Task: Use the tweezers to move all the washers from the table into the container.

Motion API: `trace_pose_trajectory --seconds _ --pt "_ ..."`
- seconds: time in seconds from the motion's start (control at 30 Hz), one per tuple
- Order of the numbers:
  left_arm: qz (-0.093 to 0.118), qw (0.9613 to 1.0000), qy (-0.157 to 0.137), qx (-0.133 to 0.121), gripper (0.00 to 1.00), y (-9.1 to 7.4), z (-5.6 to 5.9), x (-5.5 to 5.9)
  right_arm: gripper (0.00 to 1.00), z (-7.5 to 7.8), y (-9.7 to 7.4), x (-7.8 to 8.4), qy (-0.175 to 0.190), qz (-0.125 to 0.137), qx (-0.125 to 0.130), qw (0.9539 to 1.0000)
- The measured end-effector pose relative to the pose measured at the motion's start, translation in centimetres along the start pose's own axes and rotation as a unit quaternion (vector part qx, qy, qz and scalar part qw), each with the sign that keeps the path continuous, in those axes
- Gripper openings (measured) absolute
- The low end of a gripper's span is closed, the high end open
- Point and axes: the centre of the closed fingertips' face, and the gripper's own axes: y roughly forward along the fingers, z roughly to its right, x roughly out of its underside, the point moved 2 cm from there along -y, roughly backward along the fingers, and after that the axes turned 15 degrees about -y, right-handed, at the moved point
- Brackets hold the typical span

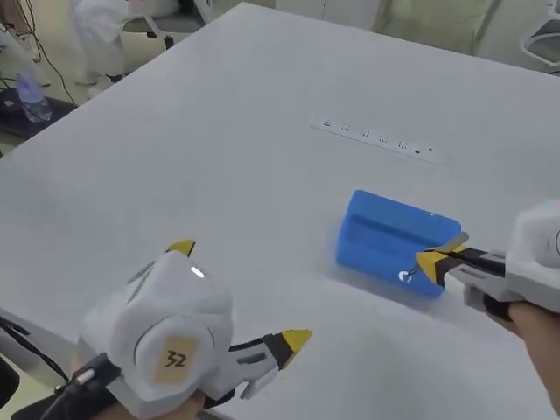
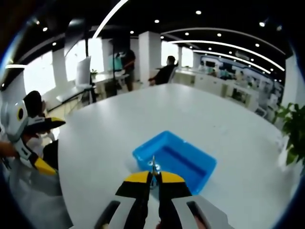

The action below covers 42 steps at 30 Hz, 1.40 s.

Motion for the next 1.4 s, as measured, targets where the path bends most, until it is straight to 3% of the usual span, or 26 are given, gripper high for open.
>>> trace_pose_trajectory --seconds 0.43,0.7,0.93,1.03,1.4 --pt "-0.003 1.0 0.004 -0.006 0.99 -0.1 -0.1 0.1 0.03 2.0 -0.5 -1.4 0.003 0.017 0.025 0.9995" --pt "-0.008 0.9999 0.006 -0.006 0.99 0.0 -0.1 0.2 0.03 2.9 0.6 -1.7 -0.002 0.017 0.032 0.9993" --pt "-0.012 0.9998 0.006 -0.011 0.99 0.1 -0.3 0.3 0.03 3.4 2.8 -0.5 -0.011 -0.007 0.027 0.9996" --pt "-0.019 0.9997 0.009 -0.014 0.96 0.2 -0.4 0.5 0.03 3.7 3.2 0.2 -0.014 -0.018 0.026 0.9994" --pt "-0.015 0.9997 0.009 -0.017 0.97 0.1 -0.6 0.5 0.03 3.7 4.8 2.8 -0.008 -0.053 0.013 0.9985"
